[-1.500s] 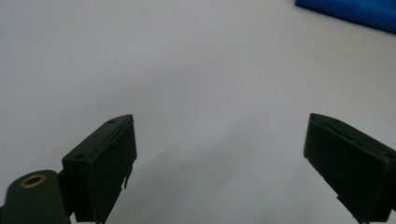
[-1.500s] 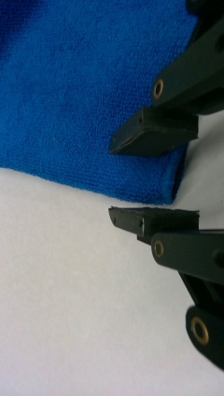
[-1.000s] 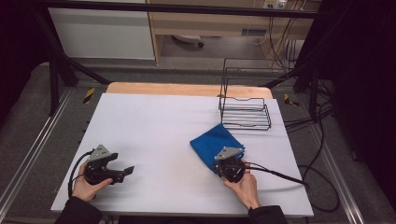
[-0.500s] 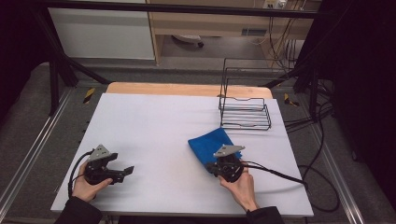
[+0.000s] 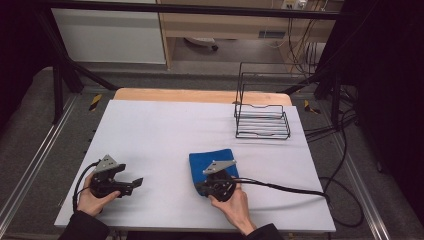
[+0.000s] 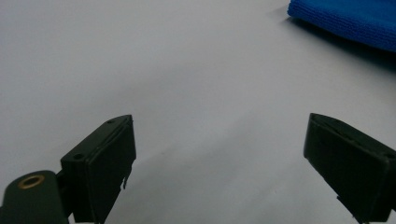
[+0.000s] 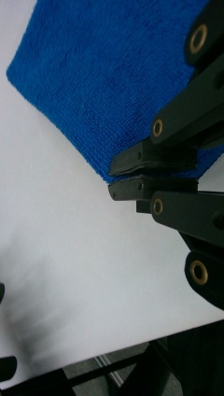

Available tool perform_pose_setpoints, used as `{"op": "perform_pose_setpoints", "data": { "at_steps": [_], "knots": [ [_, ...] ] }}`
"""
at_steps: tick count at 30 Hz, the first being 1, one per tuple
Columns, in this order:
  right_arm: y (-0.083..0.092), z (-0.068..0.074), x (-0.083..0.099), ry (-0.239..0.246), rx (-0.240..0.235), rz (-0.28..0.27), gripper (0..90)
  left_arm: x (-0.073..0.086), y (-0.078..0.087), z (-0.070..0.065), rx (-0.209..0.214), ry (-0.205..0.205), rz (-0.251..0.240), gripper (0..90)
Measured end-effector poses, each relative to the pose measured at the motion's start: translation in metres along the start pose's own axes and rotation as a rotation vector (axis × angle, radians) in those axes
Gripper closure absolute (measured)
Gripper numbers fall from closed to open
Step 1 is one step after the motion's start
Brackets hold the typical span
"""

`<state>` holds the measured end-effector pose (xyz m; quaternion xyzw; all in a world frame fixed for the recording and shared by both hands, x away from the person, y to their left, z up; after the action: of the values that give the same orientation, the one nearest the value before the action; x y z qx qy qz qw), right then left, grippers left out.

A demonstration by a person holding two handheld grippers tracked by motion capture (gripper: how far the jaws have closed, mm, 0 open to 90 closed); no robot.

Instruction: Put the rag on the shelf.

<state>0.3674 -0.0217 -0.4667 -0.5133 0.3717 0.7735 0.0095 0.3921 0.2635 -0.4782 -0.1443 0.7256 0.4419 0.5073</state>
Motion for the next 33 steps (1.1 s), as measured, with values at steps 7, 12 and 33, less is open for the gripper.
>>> {"op": "perform_pose_setpoints", "data": {
  "at_steps": [7, 12, 33],
  "knots": [
    [-0.019, 0.022, -0.008, 0.01, -0.061, -0.007, 87.1, 0.0, 0.0, 0.0, 0.0, 0.0, 0.0, 9.4],
    [-0.031, 0.028, -0.008, 0.015, -0.067, -0.002, 85.0, 0.0, 0.0, -0.001, 0.002, -0.001, 0.002, 9.3],
    [0.046, -0.071, 0.002, -0.037, 0.138, -0.163, 22.5, -0.002, -0.004, -0.004, -0.006, -0.003, 0.015, 8.3]
  ]
}}
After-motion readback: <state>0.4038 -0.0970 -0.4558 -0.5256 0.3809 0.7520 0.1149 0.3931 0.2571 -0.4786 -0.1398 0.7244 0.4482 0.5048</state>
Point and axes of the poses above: each handheld gripper's, and its own axes: y roughly backward along the jaws, x roughly out of its underside, z roughly to its left, the point moved 6 cm from there along -y, roughly forward along the jaws, and after that the axes turned 8 degrees about -z, right-handed, at the moved point
